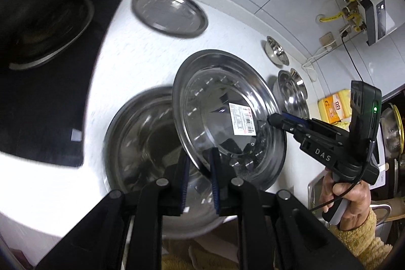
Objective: Organize plates and bowls
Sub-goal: 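Carry the medium plate with both grippers and lower it onto the large plate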
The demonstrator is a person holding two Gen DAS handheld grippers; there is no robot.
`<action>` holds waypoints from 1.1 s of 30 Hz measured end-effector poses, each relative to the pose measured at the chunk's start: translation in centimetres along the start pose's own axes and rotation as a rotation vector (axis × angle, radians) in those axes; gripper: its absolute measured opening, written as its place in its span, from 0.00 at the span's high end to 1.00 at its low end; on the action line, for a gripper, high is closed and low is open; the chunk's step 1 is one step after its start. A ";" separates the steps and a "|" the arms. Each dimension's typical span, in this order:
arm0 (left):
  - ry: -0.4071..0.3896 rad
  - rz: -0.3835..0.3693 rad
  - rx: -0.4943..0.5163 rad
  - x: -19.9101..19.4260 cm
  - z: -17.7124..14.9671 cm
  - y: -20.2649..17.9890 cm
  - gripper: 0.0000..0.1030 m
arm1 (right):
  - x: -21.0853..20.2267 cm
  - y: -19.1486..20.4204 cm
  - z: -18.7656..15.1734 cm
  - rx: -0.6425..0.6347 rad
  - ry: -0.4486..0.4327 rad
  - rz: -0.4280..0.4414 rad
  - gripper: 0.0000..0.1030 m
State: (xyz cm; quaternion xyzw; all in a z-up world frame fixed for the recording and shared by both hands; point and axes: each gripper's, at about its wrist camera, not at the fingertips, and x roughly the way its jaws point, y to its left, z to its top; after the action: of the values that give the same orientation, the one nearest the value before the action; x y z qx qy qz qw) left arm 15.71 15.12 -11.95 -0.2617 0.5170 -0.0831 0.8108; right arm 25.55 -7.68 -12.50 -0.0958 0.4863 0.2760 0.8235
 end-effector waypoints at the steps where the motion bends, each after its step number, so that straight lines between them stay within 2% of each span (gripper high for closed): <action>1: 0.005 0.002 -0.008 0.0 -0.4 0.4 0.86 | 0.0 0.7 -0.5 -0.006 0.005 0.009 0.87; 7: 0.045 0.018 -0.048 0.2 -2.5 2.9 0.86 | 1.0 3.2 -2.5 -0.033 0.044 0.032 0.87; 12: 0.070 0.031 -0.061 1.0 -3.1 4.0 0.86 | 2.5 4.1 -2.6 -0.043 0.082 0.038 0.87; 28: 0.141 0.088 -0.066 3.1 -3.1 5.4 0.86 | 5.7 4.2 -3.3 -0.051 0.171 0.073 0.86; 33: 0.139 0.108 -0.019 3.1 -3.3 4.8 0.85 | 6.2 4.4 -3.6 -0.064 0.191 0.079 0.86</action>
State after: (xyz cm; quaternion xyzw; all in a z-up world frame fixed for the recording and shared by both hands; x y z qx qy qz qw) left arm 13.57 16.87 -17.95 -0.2345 0.5863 -0.0523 0.7736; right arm 22.76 -3.30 -19.14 -0.1288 0.5569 0.3131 0.7585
